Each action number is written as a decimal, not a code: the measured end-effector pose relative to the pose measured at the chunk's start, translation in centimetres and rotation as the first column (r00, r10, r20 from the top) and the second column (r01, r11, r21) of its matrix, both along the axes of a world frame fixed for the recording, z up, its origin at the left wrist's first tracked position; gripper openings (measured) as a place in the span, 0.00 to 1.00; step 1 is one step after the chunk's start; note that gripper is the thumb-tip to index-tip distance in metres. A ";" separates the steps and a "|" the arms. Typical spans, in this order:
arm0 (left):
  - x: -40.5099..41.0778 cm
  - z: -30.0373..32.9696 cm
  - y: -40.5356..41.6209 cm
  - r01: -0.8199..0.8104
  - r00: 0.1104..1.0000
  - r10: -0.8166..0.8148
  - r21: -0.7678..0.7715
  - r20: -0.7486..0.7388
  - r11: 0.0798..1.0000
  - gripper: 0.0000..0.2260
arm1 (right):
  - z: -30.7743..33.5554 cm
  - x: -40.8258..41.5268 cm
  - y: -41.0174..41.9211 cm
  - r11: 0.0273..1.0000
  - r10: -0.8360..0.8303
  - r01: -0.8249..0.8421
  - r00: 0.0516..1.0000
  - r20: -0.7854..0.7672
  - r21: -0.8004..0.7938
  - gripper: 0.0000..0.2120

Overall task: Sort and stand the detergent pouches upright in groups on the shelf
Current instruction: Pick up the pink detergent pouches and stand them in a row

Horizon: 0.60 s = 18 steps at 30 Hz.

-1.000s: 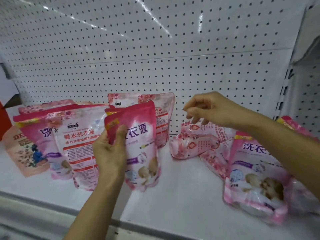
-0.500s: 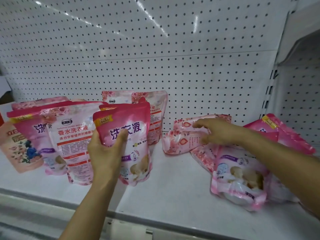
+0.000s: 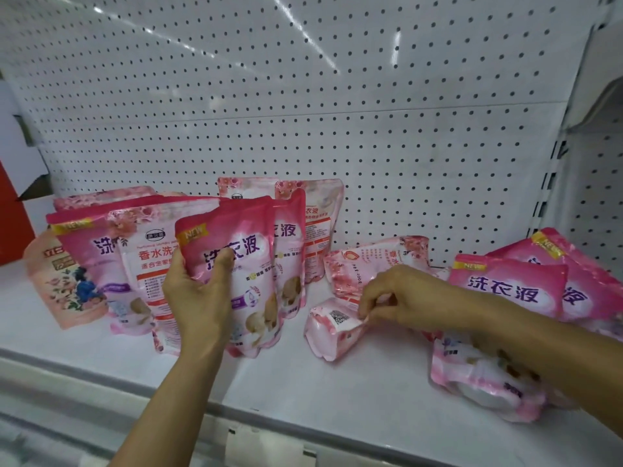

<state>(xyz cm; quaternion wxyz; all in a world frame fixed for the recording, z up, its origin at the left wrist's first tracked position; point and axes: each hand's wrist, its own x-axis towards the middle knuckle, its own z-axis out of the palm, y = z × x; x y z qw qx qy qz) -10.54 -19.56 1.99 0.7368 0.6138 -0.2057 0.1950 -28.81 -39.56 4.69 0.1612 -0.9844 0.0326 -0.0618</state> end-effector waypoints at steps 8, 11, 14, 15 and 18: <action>-3.0 -0.5 0.6 -0.404 0.753 0.328 0.008 0.571 0.915 0.30 | 1.2 0.9 -6.1 0.929 -0.368 0.368 0.920 -0.136 -0.025 0.18; -5.6 -1.8 -0.5 -0.166 0.624 -0.185 0.360 0.760 0.918 0.18 | -0.1 1.6 -6.2 0.932 -0.355 0.287 0.845 -0.401 -0.221 0.26; -6.8 -2.9 -1.5 -0.114 0.696 -0.531 0.806 0.482 0.581 0.27 | 0.2 1.9 -5.6 0.924 -0.327 0.251 0.909 -0.259 -0.289 0.16; -6.9 -3.3 -1.7 -0.128 0.742 -0.528 0.860 0.413 0.494 0.28 | 0.6 1.9 -5.3 0.901 -0.330 0.248 0.924 -0.193 -0.357 0.10; -6.1 -4.0 -1.5 -0.047 0.835 -0.439 0.838 0.331 0.543 0.20 | 2.8 1.3 -4.6 0.874 -0.324 0.316 0.945 0.040 -0.369 0.09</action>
